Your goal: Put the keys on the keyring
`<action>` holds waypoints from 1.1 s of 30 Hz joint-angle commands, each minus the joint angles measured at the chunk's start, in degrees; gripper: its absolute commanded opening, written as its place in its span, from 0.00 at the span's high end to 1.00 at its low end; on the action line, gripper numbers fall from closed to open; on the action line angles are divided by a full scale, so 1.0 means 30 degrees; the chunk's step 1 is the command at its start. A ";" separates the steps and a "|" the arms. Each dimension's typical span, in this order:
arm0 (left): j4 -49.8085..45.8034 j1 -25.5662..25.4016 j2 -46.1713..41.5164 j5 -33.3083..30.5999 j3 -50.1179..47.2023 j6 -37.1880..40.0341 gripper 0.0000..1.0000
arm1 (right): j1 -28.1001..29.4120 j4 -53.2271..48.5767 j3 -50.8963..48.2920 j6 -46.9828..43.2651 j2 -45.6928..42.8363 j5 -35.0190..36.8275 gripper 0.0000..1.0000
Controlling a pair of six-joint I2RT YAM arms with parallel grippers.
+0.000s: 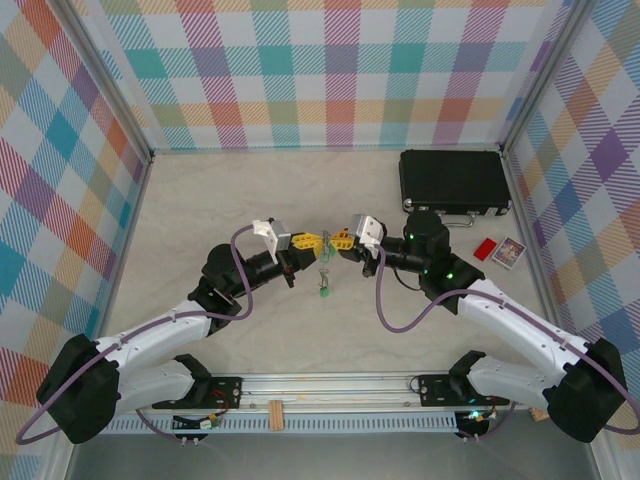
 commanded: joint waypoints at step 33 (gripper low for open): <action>0.1526 -0.0169 -0.0059 0.0792 0.0458 0.0047 1.00 | 0.1051 -0.0635 -0.0232 0.0867 -0.1411 0.1535 1.00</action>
